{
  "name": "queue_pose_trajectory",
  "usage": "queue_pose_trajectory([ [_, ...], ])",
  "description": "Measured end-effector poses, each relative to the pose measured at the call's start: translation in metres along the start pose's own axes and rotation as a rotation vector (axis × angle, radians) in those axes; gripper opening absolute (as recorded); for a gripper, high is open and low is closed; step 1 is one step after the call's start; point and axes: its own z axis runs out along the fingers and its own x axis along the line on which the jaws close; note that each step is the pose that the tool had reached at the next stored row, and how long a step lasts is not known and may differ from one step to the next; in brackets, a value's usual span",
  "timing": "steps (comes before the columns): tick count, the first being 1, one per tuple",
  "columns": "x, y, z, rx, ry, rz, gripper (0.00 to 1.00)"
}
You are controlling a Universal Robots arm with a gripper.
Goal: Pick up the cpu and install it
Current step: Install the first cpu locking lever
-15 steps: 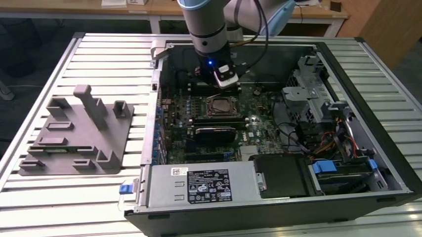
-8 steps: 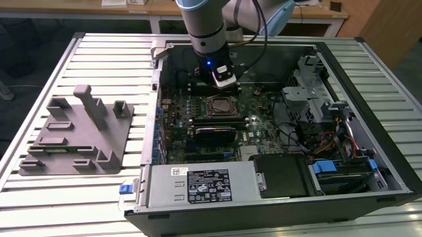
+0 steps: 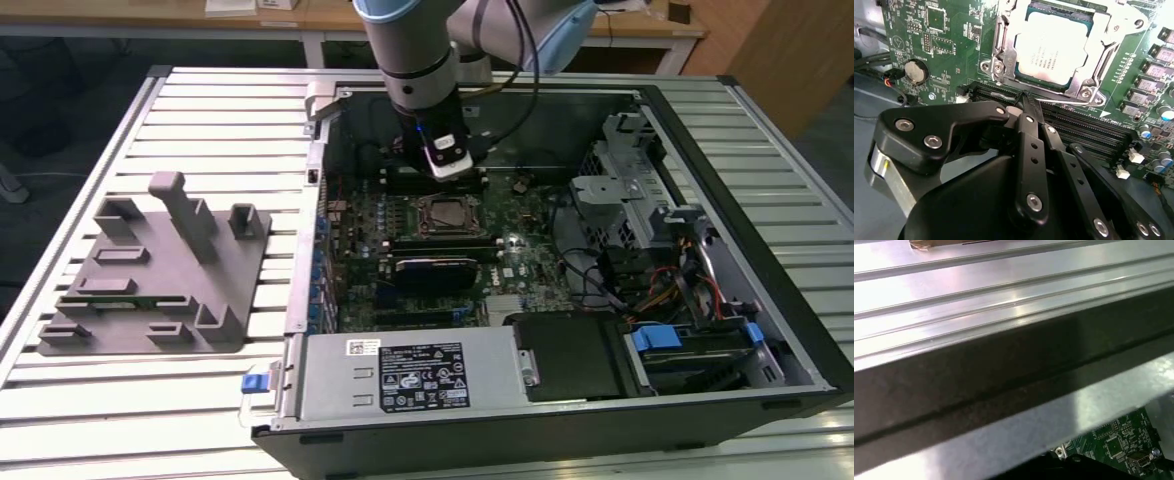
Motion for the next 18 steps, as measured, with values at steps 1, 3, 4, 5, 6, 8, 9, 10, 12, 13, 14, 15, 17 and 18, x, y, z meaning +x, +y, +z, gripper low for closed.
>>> queue_pose_trajectory([
  [1,0.0002,0.0003,0.0003,0.0016,-0.0015,0.007,0.11],
  [3,0.0005,0.0009,0.0008,0.0046,-0.0042,0.021,0.11],
  [4,0.0007,0.0011,0.0011,0.0060,-0.0057,0.028,0.11],
  [5,0.0008,0.0012,0.0015,0.0075,-0.0072,0.036,0.11],
  [6,0.0009,0.0011,0.0018,0.0093,-0.0087,0.044,0.11],
  [8,0.0011,0.0010,0.0026,0.0130,-0.0118,0.059,0.11],
  [9,0.0012,0.0009,0.0030,0.0148,-0.0134,0.067,0.11],
  [10,0.0013,0.0008,0.0035,0.0166,-0.0150,0.075,0.11],
  [12,0.0015,0.0006,0.0044,0.0200,-0.0180,0.090,0.11],
  [13,0.0016,0.0005,0.0049,0.0215,-0.0194,0.097,0.11],
  [14,0.0016,0.0004,0.0052,0.0230,-0.0207,0.104,0.11],
  [15,0.0017,0.0004,0.0055,0.0245,-0.0220,0.110,0.11],
  [17,0.0018,0.0003,0.0062,0.0271,-0.0246,0.123,0.11],
  [18,0.0018,0.0002,0.0065,0.0287,-0.0260,0.130,0.11],
])
